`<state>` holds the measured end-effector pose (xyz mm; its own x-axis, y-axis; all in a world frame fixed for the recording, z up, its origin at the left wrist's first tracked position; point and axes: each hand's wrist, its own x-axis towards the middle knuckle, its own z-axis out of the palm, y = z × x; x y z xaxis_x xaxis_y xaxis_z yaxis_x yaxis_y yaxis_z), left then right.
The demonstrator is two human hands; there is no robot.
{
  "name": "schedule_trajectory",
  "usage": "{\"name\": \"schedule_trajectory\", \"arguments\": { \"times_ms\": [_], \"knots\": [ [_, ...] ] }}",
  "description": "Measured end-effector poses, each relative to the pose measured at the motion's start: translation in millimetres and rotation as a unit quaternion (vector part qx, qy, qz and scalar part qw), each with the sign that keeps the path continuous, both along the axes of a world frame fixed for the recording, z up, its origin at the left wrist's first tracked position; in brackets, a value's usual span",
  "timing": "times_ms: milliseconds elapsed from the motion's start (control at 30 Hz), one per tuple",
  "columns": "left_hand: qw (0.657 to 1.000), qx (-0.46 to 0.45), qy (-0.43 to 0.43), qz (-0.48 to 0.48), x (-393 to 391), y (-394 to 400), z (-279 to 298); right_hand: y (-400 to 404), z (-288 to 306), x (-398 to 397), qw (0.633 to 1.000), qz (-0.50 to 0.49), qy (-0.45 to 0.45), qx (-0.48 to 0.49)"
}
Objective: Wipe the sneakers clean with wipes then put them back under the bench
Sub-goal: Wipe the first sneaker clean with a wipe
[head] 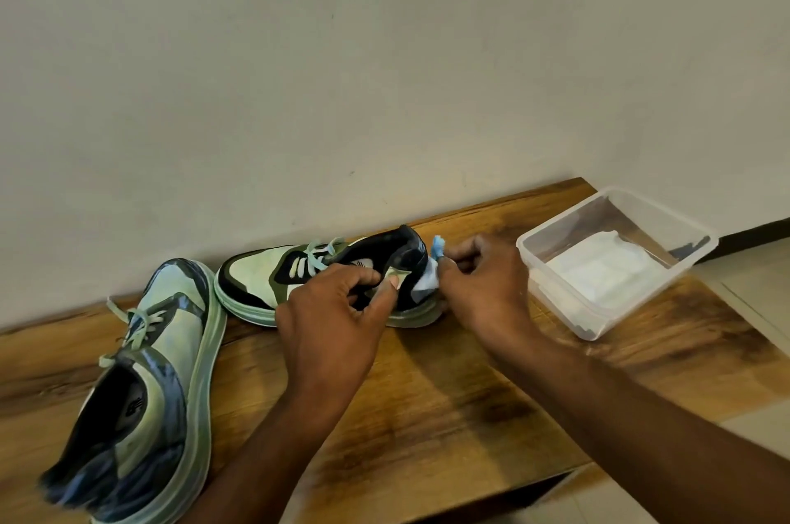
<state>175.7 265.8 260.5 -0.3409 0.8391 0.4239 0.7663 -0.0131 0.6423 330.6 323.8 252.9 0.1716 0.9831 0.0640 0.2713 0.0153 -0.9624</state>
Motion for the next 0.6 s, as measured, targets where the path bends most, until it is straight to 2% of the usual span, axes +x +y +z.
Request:
{"name": "schedule_trajectory", "arguments": {
  "times_ms": [100, 167, 233, 333, 400, 467, 533, 600],
  "knots": [
    [1.000, -0.004, 0.018, -0.004, -1.7, 0.9, -0.4, -13.3, 10.3, -12.6, 0.992, 0.048, -0.008, 0.115],
    [1.000, -0.001, 0.023, -0.009, -2.6, 0.8, -1.1, -19.8, 15.8, -16.4, 0.985, 0.086, -0.033, 0.148],
    [1.000, 0.008, 0.019, -0.016, -2.9, -0.1, -1.4, -14.9, 14.0, -13.0, 0.987, 0.069, -0.048, 0.138],
    [1.000, 0.018, 0.010, -0.021, -2.4, -1.3, -1.0, -2.0, 9.1, -4.6, 0.998, -0.002, -0.032, 0.061],
    [0.999, 0.019, 0.018, -0.021, -2.6, -1.8, -1.5, -5.1, 7.7, -5.6, 0.996, 0.009, -0.029, 0.082],
    [0.999, 0.008, 0.038, -0.023, -4.4, -1.3, -2.4, -17.4, 8.3, -11.9, 0.977, 0.085, -0.069, 0.181],
    [0.998, -0.005, 0.055, -0.028, -6.6, -0.8, -3.5, -25.8, 8.2, -14.2, 0.932, 0.170, -0.152, 0.283],
    [0.998, -0.002, 0.050, -0.033, -7.8, -0.8, -3.7, -20.8, 9.0, -10.4, 0.908, 0.187, -0.205, 0.314]
  ]
}}
